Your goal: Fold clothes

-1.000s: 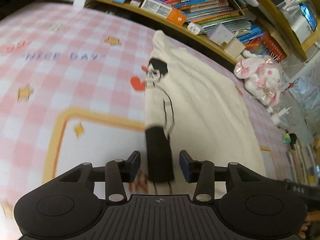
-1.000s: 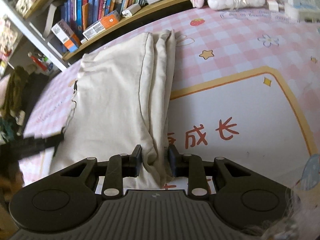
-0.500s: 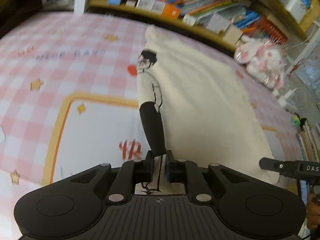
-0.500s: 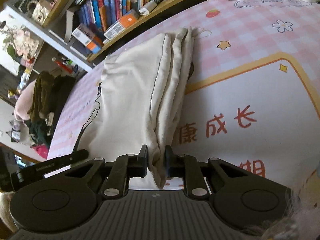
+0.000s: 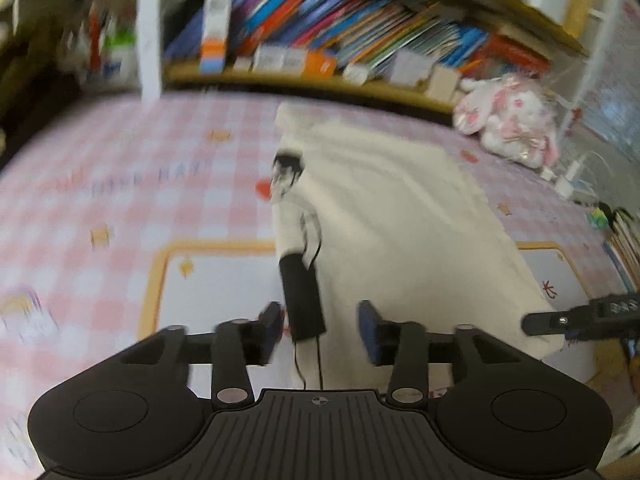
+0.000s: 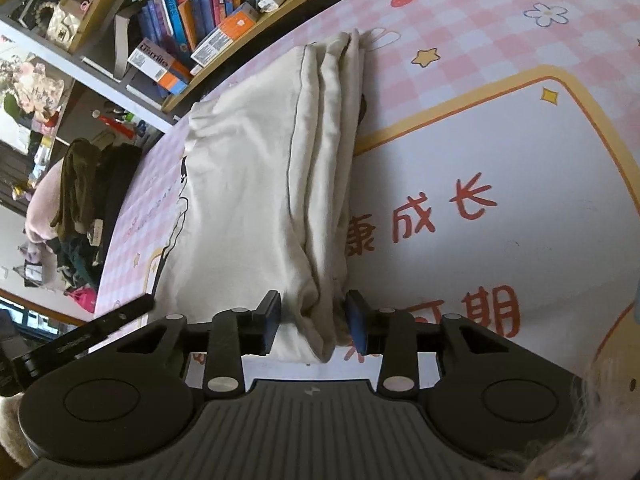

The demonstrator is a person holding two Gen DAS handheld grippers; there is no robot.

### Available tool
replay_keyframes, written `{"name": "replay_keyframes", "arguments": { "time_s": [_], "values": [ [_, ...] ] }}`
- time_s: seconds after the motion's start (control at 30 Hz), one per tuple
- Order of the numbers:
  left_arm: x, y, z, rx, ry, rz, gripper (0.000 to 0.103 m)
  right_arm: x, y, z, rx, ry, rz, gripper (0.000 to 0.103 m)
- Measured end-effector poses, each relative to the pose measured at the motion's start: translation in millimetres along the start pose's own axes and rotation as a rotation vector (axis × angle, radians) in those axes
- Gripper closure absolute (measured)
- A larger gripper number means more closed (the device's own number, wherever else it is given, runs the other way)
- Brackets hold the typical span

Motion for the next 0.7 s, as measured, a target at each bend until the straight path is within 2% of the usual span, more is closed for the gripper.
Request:
{"name": "replay_keyframes", "arguments": {
  "time_s": [0.03,0.1,0.27,0.43,0.5,0.7],
  "values": [
    [-4.5,-0.4,3.2,-0.017,-0.002,-0.03,0.044,0.3,-0.5,-1.2,0.008,0.003,0.002,0.083],
    [-13.6,-1.3,9.6,-0.05,-0.006,-0.09,0.033,1.0,-1.9,-1.7,0.02,-0.002,-0.001,0.088],
    [-37.0,-3.1,25.9,-0.133,-0.016,-0.241,0.027,8.5,-13.7,14.4,0.011,-0.129,-0.074,0.091],
    [-56.8,6.6,23.6,-0.122,0.028,-0.325,0.022,31.2,-32.2,30.1,-0.012,-0.227,-0.087,0.091],
    [-64.8,9.8,21.6,-0.117,0.044,-0.353,0.017,40.7,-39.9,32.6,-0.011,-0.242,-0.079,0.091],
    [-89.4,16.3,9.4,-0.105,0.066,-0.439,0.017,57.6,-52.0,35.2,-0.008,-0.257,-0.063,0.091]
  ]
}}
Point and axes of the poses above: each gripper's, at about its wrist camera, not at the fingertips, and z roughly against the way its jaws point, x to its left, y to its underside, the point moved 6 cm from there along -z, roughly the way its jaws point, and after that the axes turned 9 degrees about x, right-handed, at the moved point
